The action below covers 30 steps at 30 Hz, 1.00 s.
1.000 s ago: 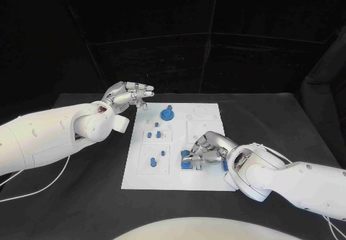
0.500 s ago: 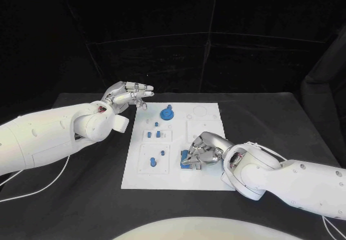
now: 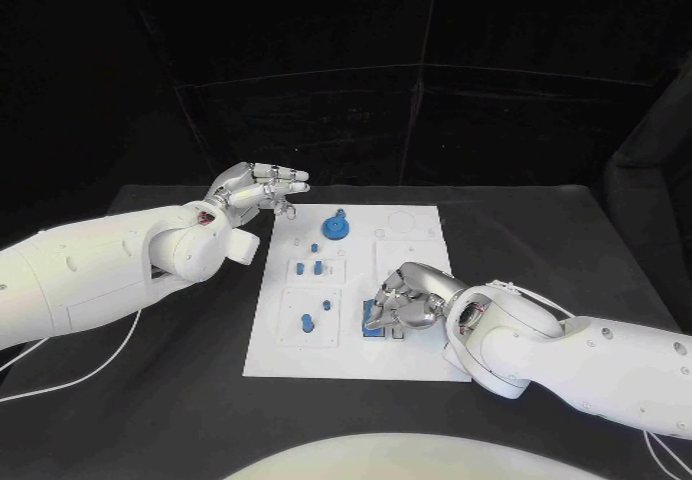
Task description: Assemble the parts on the task board
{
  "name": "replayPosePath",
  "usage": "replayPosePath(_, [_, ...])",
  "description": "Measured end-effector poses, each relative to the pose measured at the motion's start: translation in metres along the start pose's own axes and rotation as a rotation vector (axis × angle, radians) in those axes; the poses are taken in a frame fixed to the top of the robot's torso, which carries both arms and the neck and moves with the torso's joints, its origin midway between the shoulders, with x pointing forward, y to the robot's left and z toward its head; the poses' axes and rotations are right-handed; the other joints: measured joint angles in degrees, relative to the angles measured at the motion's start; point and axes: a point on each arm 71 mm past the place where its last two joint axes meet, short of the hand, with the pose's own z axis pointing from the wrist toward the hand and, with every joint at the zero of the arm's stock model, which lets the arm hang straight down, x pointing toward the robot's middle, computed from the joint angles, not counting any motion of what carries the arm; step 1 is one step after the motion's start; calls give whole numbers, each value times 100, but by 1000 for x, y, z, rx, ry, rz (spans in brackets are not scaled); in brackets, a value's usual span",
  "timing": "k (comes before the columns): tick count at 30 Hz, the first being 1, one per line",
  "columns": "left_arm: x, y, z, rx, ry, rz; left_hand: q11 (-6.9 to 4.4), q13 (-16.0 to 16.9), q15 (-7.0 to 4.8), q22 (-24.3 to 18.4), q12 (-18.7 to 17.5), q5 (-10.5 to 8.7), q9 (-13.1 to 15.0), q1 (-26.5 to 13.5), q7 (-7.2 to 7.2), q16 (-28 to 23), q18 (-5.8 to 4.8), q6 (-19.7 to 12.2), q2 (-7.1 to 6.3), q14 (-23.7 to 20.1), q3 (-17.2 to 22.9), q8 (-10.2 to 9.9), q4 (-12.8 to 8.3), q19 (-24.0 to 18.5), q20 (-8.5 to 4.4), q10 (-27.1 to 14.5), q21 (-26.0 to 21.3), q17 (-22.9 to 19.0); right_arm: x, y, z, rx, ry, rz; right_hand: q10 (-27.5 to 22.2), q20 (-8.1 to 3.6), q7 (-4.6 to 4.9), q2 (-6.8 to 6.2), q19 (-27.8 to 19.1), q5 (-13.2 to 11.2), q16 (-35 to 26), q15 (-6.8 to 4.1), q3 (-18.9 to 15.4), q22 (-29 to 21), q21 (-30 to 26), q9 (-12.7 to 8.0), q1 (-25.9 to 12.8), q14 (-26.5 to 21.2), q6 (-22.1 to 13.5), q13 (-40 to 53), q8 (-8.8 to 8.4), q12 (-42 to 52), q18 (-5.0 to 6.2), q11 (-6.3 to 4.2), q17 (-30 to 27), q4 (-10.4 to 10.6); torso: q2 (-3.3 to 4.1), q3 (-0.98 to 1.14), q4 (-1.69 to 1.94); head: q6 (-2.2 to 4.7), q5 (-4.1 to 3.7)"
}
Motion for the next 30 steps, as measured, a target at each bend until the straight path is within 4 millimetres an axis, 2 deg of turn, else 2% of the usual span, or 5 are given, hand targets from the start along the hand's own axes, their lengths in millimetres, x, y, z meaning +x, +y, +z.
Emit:
replayPosePath(9, [-1,0,0,0,-1,0,0,0,0,0,0,0,0,5,0,0,-1,0,5,0,0,0,0,0,0,0,0,-1,-2,-3,-2,-2,11,-21,5,0,25,-17,0,1,0,0,96,0,0,-1,23,-2,23,0,-17,23,1,-5,-1,-96,-1,0,-1,-15,4])
replayPosePath(11, [-1,0,-1,-1,-2,1,0,0,-13,0,23,0,0,27,0,0,0,0,27,-13,0,25,0,0,0,0,0,-15,2,-6,-3,7,24,-26,5,0,37,74,0,-1,0,0,115,0,0,4,136,-2,35,422,-16,34,2,-5,-1,-114,-1,0,-5,-16,5])
replayPosePath(25, [-1,0,-1,0,-2,1,0,0,-21,0,23,0,0,27,0,0,0,0,27,-21,0,26,0,0,0,0,0,-17,0,-6,-3,1,34,-44,4,1,57,77,0,-2,0,3,162,4,0,-27,133,-2,54,598,-63,-34,2,-4,-1,-161,-1,1,-8,-12,-10])
replayPosePath(30, [-1,0,-1,-1,-3,1,0,0,-21,0,23,0,0,27,0,0,0,0,27,-21,0,26,0,0,0,0,0,-17,0,-7,-3,-2,28,-43,4,1,56,133,0,-3,0,8,121,3,0,-63,76,4,54,657,-88,-76,2,-4,-2,-120,-1,0,-8,-10,-19])
